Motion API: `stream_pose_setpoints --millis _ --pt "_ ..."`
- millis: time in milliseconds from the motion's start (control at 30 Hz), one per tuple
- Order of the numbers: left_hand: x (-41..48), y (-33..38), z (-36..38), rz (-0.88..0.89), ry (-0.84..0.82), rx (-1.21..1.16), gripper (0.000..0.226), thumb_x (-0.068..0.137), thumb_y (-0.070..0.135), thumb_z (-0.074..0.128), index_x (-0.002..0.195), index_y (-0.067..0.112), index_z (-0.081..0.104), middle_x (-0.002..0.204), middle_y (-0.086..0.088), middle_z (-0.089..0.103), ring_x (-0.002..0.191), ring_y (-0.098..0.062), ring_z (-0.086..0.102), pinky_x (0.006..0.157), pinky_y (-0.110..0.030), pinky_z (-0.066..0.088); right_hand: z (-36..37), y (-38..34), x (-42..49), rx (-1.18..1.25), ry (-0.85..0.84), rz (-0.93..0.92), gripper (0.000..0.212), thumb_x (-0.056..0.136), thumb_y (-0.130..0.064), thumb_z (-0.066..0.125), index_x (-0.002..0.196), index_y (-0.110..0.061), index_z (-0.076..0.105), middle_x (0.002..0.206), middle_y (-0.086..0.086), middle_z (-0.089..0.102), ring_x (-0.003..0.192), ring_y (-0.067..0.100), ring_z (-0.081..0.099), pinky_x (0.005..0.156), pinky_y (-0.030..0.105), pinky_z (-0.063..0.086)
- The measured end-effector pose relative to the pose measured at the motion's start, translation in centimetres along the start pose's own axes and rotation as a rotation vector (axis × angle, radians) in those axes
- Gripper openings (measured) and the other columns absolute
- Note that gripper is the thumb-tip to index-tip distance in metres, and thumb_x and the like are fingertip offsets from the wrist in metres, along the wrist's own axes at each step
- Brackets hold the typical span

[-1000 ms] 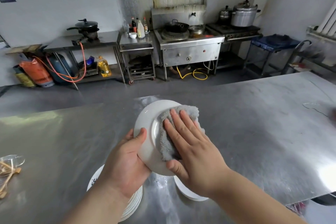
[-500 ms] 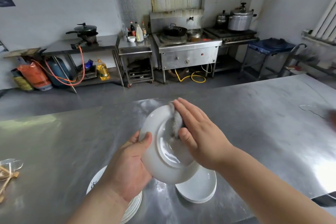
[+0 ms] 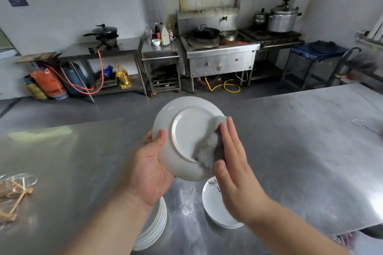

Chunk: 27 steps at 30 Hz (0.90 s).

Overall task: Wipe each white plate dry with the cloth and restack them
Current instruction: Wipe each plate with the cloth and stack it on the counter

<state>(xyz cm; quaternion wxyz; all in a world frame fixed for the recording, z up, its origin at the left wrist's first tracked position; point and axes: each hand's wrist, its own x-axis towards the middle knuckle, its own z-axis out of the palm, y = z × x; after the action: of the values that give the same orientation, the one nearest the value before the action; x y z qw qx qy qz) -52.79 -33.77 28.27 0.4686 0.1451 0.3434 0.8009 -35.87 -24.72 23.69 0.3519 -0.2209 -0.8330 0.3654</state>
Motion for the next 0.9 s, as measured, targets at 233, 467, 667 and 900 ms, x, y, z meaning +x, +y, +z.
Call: stream_pose_setpoints --millis 233,467,667,900 --pt "-2.0 -1.9 -0.6 -0.205 -0.153 0.000 0.055 0.086 0.029 0.082 0.136 0.010 0.070 0.144 -0.020 0.064 0.132 -0.036 0.064 0.094 -0.052 0.060 -1.7 0.3 1.8 0.171 0.266 0.023 0.055 0.103 -0.038 0.043 0.151 -0.012 0.052 0.162 -0.006 0.043 0.151 0.007 0.036 0.123 0.028 0.031" --pt "-1.0 -1.2 -1.4 -0.221 -0.089 0.044 0.050 0.106 0.041 0.049 0.141 0.010 0.067 0.149 -0.019 0.061 0.138 -0.034 0.059 0.101 -0.045 0.057 -3.9 -0.1 2.9 -0.149 -0.021 -0.127 0.080 0.105 -0.065 0.026 0.161 -0.008 0.033 0.171 0.000 0.023 0.159 0.015 0.017 0.127 0.047 0.024" --pt "-1.8 -3.3 -1.3 -0.178 -0.106 -0.009 0.055 0.107 0.042 0.048 0.143 0.003 0.062 0.151 -0.027 0.056 0.139 -0.038 0.058 0.101 -0.044 0.057 2.2 -2.1 -2.0 -0.060 0.081 0.101 0.081 0.102 -0.071 0.021 0.164 -0.021 0.011 0.174 -0.014 -0.010 0.161 0.014 -0.010 0.129 0.053 0.014" --pt "-1.6 -3.1 -1.2 -0.148 -0.169 0.004 0.049 0.094 0.025 0.071 0.140 0.010 0.067 0.148 -0.025 0.060 0.134 -0.041 0.061 0.096 -0.052 0.058 -3.4 0.3 4.8 0.100 0.099 0.064 0.043 0.102 -0.011 0.060 0.145 -0.018 0.062 0.157 -0.013 0.049 0.146 -0.002 0.041 0.122 0.029 0.034"
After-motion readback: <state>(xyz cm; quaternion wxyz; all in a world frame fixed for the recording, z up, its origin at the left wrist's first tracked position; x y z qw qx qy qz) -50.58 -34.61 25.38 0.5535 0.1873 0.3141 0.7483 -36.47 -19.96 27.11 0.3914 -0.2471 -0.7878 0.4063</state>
